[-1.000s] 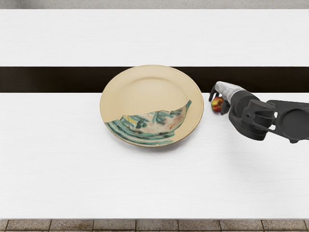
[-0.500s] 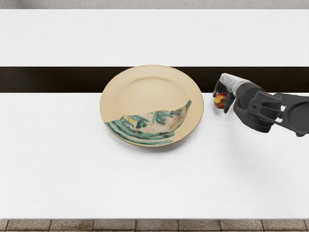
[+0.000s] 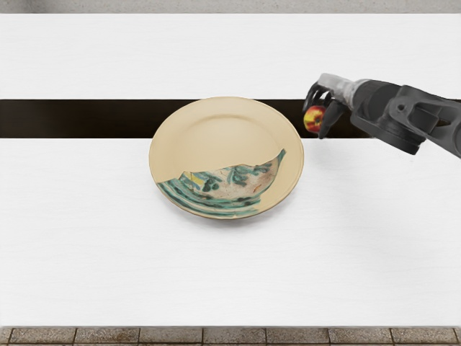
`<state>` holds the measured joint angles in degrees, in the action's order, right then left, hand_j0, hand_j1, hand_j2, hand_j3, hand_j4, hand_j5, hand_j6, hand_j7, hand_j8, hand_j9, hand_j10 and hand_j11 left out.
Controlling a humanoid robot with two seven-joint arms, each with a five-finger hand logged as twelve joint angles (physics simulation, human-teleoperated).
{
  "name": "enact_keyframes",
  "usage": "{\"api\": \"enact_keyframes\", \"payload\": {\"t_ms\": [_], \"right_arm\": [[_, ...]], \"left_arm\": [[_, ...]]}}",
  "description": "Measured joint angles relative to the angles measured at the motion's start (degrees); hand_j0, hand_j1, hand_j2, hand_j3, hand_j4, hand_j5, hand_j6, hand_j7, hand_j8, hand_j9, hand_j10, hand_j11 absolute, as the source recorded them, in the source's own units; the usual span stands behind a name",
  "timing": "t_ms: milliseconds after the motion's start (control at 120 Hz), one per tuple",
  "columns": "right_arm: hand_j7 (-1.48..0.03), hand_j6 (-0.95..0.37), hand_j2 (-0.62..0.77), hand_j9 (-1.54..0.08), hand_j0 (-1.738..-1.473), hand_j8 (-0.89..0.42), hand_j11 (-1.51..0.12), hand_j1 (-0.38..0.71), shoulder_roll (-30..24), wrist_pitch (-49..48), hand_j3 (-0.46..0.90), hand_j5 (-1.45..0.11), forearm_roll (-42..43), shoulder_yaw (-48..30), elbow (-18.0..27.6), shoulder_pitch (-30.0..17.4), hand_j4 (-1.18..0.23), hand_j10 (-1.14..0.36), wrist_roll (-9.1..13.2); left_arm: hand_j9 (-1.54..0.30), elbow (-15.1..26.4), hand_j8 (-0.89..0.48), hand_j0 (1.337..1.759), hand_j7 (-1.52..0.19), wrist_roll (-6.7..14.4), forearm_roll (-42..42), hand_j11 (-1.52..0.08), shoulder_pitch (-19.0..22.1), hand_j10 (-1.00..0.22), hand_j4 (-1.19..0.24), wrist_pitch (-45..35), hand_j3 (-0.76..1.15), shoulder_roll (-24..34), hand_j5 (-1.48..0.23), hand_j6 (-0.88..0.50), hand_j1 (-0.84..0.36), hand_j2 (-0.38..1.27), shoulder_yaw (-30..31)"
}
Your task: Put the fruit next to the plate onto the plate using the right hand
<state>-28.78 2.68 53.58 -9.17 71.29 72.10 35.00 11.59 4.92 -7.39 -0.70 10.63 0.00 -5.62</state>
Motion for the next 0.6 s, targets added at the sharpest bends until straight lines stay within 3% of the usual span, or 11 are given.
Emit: {"api": "enact_keyframes", "payload": {"t_ms": [600], "right_arm": [[-1.01,-0.44,0.42,-1.04,-1.654,-0.46,-1.05,0.28,11.6,-0.7,0.0,-1.02,0.0,-3.3,0.5,0.2,-0.73,-0.75,0.0]], "left_arm": [[0.0,0.0,0.0,1.658,0.0,0.0,0.0,0.0,0.0,0.0,0.0,0.0,0.0,0.0,0.0,0.0,0.35,0.0,0.0]]}}
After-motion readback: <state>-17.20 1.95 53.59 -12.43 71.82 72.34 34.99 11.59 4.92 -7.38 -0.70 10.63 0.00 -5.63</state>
